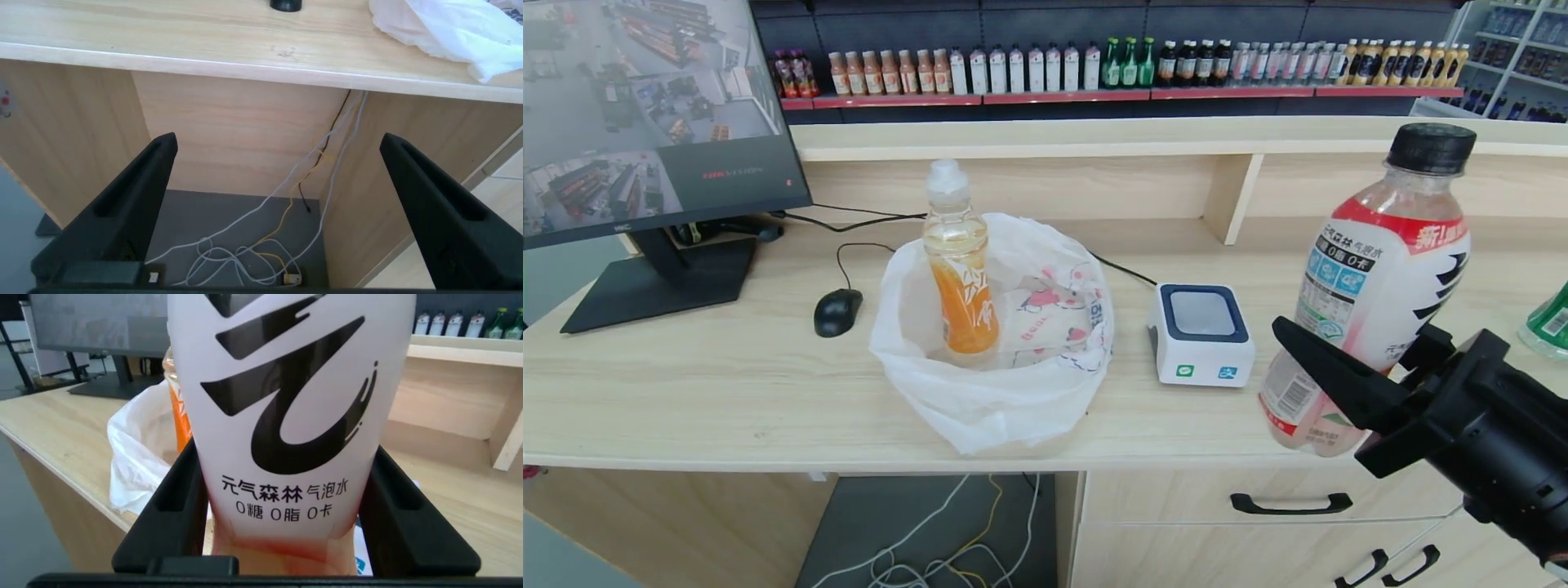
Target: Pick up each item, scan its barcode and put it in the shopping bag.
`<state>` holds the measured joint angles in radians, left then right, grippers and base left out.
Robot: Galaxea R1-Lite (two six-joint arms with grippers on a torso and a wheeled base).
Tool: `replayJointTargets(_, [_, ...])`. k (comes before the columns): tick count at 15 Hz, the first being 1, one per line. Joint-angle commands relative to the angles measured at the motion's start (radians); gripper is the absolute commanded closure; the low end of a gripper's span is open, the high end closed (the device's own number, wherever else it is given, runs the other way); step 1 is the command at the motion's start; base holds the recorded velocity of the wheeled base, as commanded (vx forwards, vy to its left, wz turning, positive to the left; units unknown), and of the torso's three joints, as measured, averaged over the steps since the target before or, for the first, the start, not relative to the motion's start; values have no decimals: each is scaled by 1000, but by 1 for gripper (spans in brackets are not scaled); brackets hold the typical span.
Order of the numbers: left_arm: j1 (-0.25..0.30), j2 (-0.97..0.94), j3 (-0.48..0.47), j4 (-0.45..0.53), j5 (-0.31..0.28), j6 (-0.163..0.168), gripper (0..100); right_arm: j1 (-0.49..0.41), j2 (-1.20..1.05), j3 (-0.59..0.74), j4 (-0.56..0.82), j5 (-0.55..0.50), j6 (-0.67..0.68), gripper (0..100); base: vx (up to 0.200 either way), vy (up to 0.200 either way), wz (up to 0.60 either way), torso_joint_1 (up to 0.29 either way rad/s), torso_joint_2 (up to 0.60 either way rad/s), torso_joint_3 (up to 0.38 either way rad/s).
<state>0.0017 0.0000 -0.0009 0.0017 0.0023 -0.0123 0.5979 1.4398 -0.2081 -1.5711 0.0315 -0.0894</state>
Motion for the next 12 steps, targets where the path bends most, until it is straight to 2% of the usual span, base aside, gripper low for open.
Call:
replayJointTargets(1, [0, 0, -1, 0, 1, 0, 0, -4, -6, 27, 0, 1, -12, 100, 0, 0, 0, 0, 0, 0])
replayJointTargets(3, [0, 0, 1, 0, 1, 0, 0, -6, -10, 47, 0, 1, -67, 100, 0, 0, 0, 0, 0, 0])
replayJointTargets(4, [0, 0, -1, 0, 1, 2, 0, -18, -4, 3, 0, 11, -118, 100, 0, 0, 0, 0, 0, 0])
replayJointTargets(6, [0, 0, -1, 0, 1, 0, 0, -41, 34, -103, 0, 113, -231, 100, 0, 0, 0, 0, 0, 0])
replayJointTargets(8, [0, 0, -1, 0, 1, 2, 0, -4, 145, -260, 0, 182, -403, 100, 0, 0, 0, 0, 0, 0])
replayJointTargets(10, [0, 0, -1, 0, 1, 0, 0, 66, 237, -399, 0, 186, -481, 100, 0, 0, 0, 0, 0, 0])
replayJointTargets(11, [0, 0, -1, 0, 1, 0, 0, 65, 272, -441, 0, 196, -513, 100, 0, 0, 0, 0, 0, 0])
replayJointTargets(12, [0, 0, 1, 0, 1, 0, 0, 39, 295, -453, 0, 248, -553, 100, 0, 0, 0, 0, 0, 0])
